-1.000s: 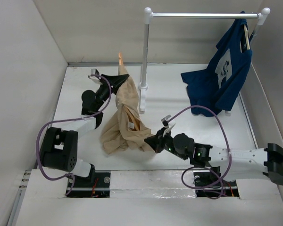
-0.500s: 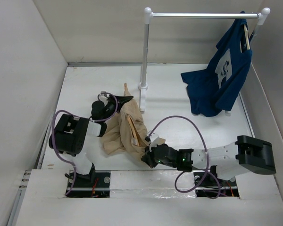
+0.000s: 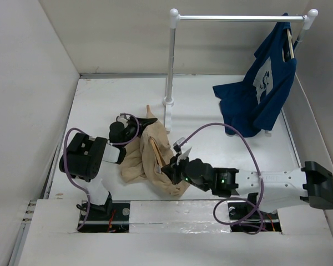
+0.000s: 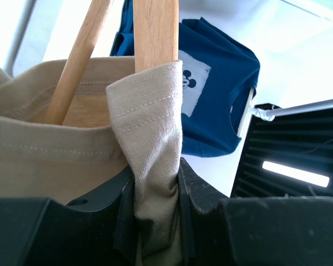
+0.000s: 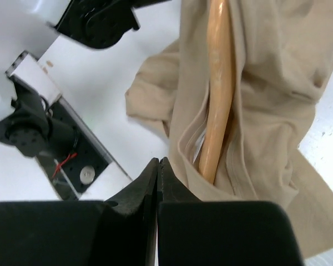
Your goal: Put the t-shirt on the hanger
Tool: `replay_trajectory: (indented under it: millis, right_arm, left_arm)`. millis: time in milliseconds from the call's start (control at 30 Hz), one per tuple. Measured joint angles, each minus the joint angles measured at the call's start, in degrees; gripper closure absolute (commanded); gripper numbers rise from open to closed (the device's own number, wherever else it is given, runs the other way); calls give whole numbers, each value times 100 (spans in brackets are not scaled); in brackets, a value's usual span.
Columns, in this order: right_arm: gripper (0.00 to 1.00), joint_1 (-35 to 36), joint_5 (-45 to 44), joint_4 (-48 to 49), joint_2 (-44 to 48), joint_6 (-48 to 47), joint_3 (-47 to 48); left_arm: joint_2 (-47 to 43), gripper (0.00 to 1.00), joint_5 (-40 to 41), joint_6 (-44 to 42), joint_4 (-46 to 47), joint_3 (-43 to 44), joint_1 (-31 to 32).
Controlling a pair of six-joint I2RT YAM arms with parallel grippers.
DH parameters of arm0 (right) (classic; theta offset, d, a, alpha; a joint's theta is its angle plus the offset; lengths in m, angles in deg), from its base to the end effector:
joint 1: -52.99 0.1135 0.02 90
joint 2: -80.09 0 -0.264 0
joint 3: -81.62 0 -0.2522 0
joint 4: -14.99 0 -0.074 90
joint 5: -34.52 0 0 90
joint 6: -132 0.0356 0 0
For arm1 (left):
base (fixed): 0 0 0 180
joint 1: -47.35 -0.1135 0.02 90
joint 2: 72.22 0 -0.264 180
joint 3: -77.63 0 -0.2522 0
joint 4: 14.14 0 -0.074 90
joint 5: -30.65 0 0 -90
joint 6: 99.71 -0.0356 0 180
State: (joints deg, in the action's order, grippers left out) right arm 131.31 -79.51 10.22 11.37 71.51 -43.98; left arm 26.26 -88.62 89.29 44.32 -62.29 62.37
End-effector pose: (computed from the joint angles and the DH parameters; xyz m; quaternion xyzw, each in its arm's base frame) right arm 0.0687 0.2607 0.2623 -0.2192 0.7754 0.3586 0.4712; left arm 0.2815 -0.0936 0.1599 -0.3246 0.6278 -0.6714 0.2229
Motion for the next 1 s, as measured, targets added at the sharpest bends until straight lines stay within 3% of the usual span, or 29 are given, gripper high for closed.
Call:
replay_trajectory:
  millis: [67, 267, 400, 567, 733, 800, 1000]
  right_arm:
    - [99, -35, -197, -2, -214, -35, 179]
    - [79, -273, -629, -133, -1502, -33, 964]
    - [79, -275, -831, -223, -1779, 31, 1128]
    - [87, -260, -1023, -258, -1775, 175, 1126]
    - [68, -260, -1075, -267, -1429, 302, 907]
    - [67, -260, -1108, -262, -1333, 350, 837]
    - [75, -267, -1141, -269, -1480, 457, 761]
  left_arm:
    - [-166, 100, 39, -57, 7, -98, 0]
    - [-439, 100, 92, -140, 39, -247, 0]
    - [-511, 100, 118, -190, 33, -282, 0]
    - [-540, 100, 129, -212, 35, -310, 0]
    - [-540, 100, 127, -219, 37, -310, 0]
    - [-540, 100, 127, -225, 37, -310, 0]
    - [-540, 100, 131, -236, 37, -310, 42]
